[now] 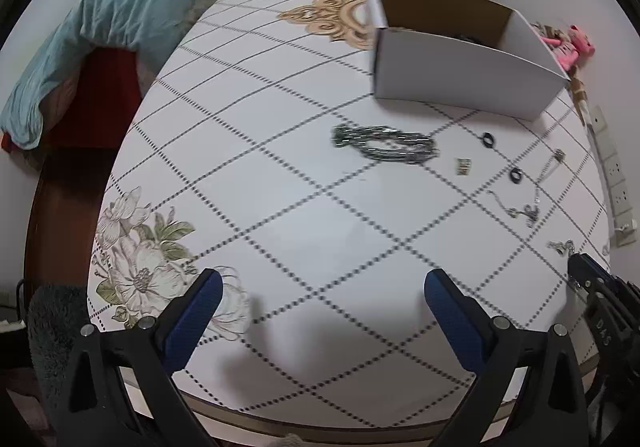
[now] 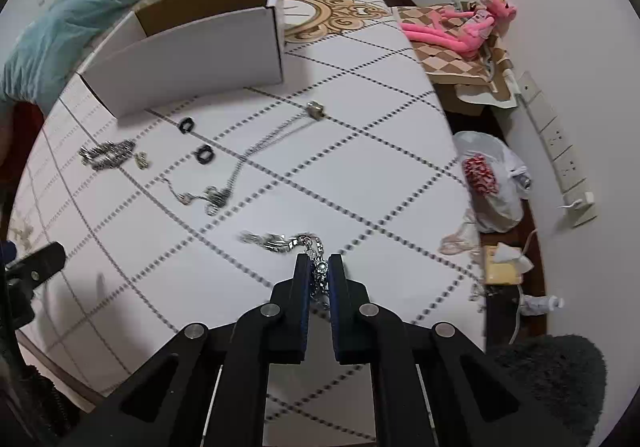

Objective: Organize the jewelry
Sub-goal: 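Lower the left tool onto the silver chain bracelet and grasp it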

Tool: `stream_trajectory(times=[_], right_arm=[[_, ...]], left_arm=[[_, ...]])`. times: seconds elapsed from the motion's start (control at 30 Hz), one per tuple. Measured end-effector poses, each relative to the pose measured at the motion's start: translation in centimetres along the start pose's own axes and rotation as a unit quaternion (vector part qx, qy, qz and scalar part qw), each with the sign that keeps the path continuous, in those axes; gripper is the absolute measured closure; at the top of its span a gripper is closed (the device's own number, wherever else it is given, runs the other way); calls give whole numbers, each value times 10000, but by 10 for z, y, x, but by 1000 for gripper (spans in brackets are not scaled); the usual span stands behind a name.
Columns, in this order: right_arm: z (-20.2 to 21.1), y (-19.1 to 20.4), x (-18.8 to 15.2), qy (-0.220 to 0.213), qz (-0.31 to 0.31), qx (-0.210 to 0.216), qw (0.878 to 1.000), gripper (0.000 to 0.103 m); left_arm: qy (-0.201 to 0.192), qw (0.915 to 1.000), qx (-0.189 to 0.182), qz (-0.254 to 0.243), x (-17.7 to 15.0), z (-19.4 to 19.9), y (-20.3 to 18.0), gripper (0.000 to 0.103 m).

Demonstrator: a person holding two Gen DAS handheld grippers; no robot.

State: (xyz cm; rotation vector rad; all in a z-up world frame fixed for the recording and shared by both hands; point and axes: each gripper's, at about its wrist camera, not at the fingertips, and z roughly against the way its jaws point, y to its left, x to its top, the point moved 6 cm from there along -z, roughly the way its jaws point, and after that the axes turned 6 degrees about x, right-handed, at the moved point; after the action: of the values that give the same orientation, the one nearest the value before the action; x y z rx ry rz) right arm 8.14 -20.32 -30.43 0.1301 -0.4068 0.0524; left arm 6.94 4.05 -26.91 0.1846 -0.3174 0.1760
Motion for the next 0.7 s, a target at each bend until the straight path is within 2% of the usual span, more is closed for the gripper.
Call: stream_trajectory(times=[0.1, 0.3, 0.37, 0.5, 0.63, 0.7], right_arm=[[3, 6, 5, -33, -191, 360, 9992, 101], [36, 18, 36, -526, -558, 1088, 9911, 101], [41, 20, 44, -593, -615, 1202, 9891, 101], [39, 22, 54, -639, -626, 1174, 9890, 101], [26, 17, 55, -595, -741, 1066, 9898, 101], [18, 16, 54, -555, -797, 998, 9903, 101]], left_arm=[[6, 9999, -16, 150, 4, -2, 14, 0], [-78, 9991, -240, 342, 28, -4, 27, 0], [-59, 9985, -389, 381, 36, -6, 26, 1], [142, 9954, -766, 549, 57, -18, 15, 3], [398, 9927, -984, 580, 72, -37, -5, 12], [455, 9935, -921, 493, 77, -44, -14, 23]])
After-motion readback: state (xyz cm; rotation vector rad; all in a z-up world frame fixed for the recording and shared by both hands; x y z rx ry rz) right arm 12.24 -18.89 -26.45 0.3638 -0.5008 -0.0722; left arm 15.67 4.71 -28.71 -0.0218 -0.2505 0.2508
